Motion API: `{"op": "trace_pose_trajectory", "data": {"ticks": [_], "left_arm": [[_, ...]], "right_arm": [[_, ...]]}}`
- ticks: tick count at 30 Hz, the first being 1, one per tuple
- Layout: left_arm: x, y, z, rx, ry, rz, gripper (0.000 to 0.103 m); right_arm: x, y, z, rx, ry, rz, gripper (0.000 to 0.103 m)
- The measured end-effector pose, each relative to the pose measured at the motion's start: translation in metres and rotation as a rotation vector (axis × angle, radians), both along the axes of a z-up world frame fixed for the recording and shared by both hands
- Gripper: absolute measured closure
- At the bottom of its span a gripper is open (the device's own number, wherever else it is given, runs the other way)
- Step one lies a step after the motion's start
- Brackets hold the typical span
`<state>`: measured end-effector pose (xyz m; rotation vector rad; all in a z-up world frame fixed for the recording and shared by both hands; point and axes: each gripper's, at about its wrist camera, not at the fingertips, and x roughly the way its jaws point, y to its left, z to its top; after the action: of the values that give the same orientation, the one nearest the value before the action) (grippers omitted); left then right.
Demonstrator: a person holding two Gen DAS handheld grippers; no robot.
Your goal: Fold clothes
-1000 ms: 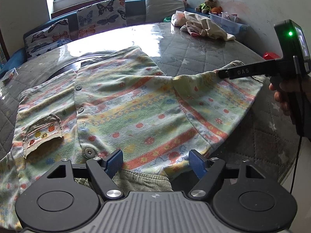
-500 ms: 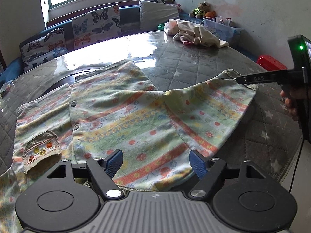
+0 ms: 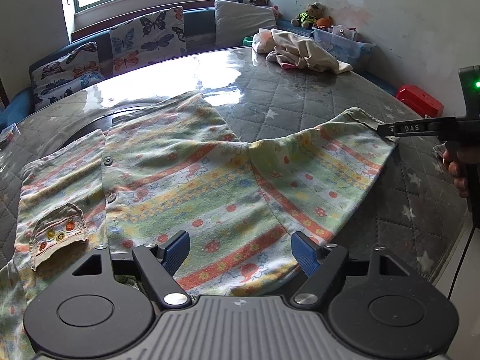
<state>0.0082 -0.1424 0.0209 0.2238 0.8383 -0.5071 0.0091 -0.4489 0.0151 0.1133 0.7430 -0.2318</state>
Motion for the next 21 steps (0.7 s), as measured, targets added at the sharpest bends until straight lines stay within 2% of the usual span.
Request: {"op": "trace_pose_trajectory", "data": {"ticks": [3, 5, 8, 12, 15, 21], "left_arm": [[0.0, 0.0, 0.001, 0.0, -0.003, 0.001, 0.025], [-0.001, 0.002, 0.002, 0.002, -0.008, 0.004, 0.025], [0.001, 0.008, 0.005, -0.005, -0.015, 0.016, 0.025], [0.007, 0.017, 0.012, -0.043, -0.007, 0.036, 0.025], [0.011, 0.023, 0.02, -0.084, -0.003, 0.048, 0.025], [0.023, 0.035, 0.032, -0.192, 0.048, 0.056, 0.023]], "right_arm": [[-0.001, 0.0, -0.002, 0.014, 0.003, 0.006, 0.062], [-0.002, 0.0, -0.001, 0.037, -0.007, 0.011, 0.085], [-0.005, 0.004, 0.007, 0.068, -0.033, 0.024, 0.093], [-0.011, 0.019, 0.024, 0.126, -0.083, 0.086, 0.094], [-0.016, 0.044, 0.033, 0.179, -0.102, 0.188, 0.094], [-0.024, 0.109, 0.035, 0.206, -0.102, 0.416, 0.094]]}}
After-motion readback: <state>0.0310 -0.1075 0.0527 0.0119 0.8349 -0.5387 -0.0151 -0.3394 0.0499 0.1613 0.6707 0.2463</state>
